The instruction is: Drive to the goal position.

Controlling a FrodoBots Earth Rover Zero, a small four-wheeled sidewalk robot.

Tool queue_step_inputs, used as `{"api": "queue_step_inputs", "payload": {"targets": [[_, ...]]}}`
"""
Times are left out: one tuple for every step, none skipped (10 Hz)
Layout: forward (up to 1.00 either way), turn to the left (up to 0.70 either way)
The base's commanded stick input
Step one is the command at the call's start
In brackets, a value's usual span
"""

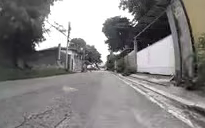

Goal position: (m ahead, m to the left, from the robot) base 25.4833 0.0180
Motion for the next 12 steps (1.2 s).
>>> {"api": "queue_step_inputs", "payload": {"targets": [[1.00,0.00],[1.00,0.00],[1.00,0.00],[1.00,0.00],[1.00,0.00],[1.00,0.00],[1.00,0.00],[1.00,-0.08],[1.00,-0.32],[1.00,-0.26],[1.00,-0.08],[1.00,0.00]]}}
